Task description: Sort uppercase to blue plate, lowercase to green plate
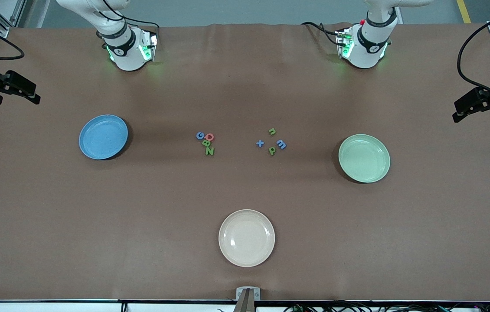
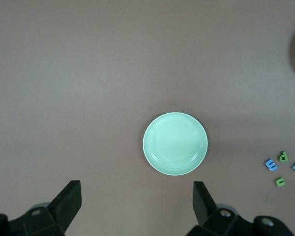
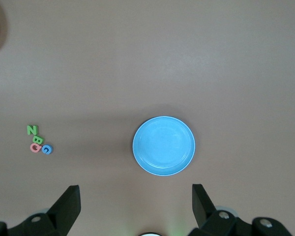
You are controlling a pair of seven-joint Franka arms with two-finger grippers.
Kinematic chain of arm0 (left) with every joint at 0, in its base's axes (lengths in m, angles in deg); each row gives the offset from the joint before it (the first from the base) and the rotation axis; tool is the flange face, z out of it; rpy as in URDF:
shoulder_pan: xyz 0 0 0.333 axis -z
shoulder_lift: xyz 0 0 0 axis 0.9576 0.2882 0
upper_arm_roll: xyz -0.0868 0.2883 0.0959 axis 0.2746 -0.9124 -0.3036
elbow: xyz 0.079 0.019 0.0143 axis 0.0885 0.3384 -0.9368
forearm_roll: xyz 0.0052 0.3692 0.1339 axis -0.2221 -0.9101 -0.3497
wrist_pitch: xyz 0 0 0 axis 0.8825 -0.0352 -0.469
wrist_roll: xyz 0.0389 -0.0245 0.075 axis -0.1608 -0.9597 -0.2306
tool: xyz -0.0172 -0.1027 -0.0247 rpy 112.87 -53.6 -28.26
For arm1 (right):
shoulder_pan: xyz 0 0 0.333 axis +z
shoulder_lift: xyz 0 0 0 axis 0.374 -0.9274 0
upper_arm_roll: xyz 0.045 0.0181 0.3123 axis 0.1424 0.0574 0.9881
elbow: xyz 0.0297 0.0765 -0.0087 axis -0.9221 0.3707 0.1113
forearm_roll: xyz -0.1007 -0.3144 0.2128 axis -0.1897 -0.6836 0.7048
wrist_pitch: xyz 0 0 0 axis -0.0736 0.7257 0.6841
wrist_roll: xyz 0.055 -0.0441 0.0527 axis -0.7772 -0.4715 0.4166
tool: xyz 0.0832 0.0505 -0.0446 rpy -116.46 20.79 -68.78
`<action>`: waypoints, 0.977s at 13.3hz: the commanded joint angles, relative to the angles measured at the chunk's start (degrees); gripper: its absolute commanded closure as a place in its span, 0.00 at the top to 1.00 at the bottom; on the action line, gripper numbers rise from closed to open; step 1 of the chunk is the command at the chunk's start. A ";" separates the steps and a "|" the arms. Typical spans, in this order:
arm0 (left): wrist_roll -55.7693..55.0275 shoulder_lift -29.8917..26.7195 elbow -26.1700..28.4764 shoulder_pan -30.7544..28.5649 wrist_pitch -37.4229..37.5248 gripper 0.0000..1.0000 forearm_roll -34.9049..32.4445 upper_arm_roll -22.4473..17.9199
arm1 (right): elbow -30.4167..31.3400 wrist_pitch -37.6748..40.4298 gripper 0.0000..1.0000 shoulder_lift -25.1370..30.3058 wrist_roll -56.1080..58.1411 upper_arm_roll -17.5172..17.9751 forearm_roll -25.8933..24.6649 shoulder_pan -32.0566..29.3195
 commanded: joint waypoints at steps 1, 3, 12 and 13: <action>-0.12 -0.29 -0.59 -0.67 2.37 1.00 0.91 0.28 | 1.37 -0.65 1.00 1.47 0.16 -0.13 0.21 0.35; -0.12 -0.20 -0.59 -0.58 2.38 1.00 1.00 0.28 | 1.37 -0.74 1.00 1.47 0.16 -0.13 0.21 0.35; -6.77 4.18 2.04 0.74 5.81 1.00 7.41 7.55 | -0.73 0.05 1.00 0.94 -0.02 -0.21 0.21 0.26; -8.88 5.33 2.13 0.74 5.11 1.00 7.32 9.92 | -1.00 0.31 1.00 0.59 0.07 -0.21 0.21 0.18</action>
